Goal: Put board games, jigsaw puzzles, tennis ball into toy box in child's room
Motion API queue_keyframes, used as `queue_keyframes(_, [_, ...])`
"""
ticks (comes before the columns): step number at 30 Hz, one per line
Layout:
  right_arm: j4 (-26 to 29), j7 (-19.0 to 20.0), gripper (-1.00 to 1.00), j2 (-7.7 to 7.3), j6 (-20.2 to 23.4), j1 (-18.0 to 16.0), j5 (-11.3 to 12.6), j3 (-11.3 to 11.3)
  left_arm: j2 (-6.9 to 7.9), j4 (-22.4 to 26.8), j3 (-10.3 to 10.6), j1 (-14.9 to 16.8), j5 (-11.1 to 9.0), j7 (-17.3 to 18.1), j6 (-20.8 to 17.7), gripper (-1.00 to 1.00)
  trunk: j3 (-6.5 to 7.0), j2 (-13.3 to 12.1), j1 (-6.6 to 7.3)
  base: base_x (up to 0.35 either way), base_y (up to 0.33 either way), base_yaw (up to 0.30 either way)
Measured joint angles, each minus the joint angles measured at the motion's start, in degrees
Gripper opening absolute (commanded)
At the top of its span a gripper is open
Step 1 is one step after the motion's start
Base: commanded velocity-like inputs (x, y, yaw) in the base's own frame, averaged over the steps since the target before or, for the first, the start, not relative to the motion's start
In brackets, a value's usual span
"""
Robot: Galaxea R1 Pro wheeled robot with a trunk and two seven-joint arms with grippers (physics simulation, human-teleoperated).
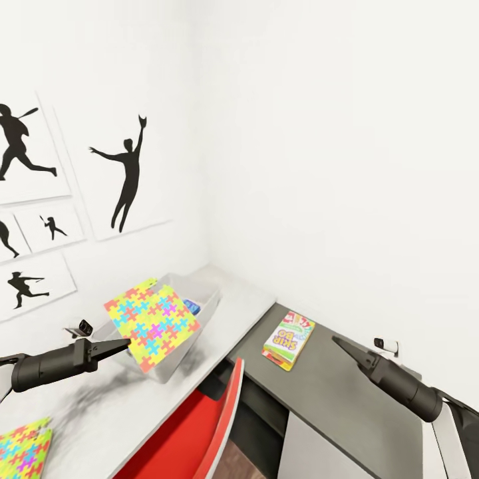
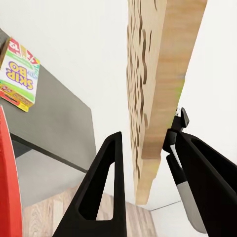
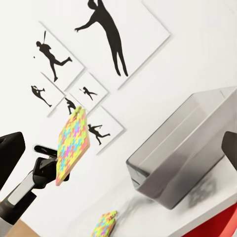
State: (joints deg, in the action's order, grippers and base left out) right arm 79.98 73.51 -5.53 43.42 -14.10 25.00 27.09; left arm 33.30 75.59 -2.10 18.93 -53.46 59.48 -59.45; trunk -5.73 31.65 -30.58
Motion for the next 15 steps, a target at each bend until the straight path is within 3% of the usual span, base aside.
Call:
queue_keyframes(6, [0.01,0.1,1.0,0.0,-0.07,0.0,-0.05,-0.02,0.0,-0.01,0.0,0.0,0.04,-0.04,0.05,-1.0,0.0,0.0,0.01,0.201,-0.068,0.0])
queue_keyframes(15, [0.05,0.15,1.0,0.0,-0.17,0.0,-0.04,-0.03,-0.07,0.06,0.08,0.0,0.01,-0.04,0.01,-1.0,0.0,0.0,-0.01,0.03,-0.029,0.0])
